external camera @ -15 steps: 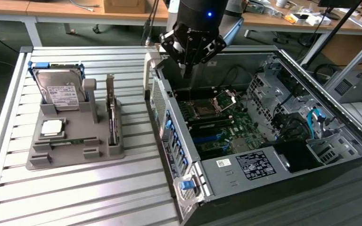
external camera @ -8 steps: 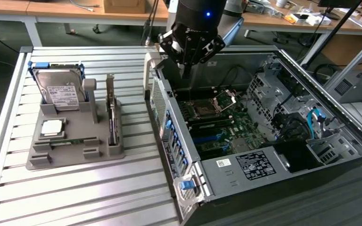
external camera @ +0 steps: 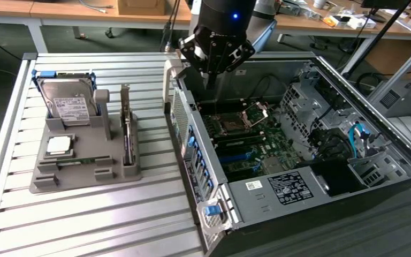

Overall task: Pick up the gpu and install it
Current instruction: 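Reach for the gpu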

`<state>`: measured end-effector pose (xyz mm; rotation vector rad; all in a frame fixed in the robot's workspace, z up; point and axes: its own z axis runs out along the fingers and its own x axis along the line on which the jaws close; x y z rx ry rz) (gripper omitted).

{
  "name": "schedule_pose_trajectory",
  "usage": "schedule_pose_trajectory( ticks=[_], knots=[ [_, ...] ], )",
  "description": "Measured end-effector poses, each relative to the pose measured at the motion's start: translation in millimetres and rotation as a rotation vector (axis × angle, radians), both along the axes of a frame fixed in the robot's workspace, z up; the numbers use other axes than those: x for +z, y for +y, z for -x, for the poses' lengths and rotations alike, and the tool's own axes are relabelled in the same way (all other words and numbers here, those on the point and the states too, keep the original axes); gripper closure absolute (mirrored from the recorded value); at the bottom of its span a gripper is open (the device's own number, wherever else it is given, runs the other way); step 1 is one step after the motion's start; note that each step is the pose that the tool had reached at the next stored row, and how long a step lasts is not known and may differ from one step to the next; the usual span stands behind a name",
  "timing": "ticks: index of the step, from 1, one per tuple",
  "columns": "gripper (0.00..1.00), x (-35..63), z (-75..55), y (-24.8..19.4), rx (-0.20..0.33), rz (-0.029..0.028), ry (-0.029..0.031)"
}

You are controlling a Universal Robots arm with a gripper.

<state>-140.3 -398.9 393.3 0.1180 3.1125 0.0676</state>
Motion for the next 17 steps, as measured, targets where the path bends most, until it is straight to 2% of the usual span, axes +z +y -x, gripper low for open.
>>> schedule_pose_trajectory(
  ticks=[17],
  knots=[
    [0.87, 0.0, 6.0, 0.0, 0.000, -0.0001, 0.0000]
  ],
)
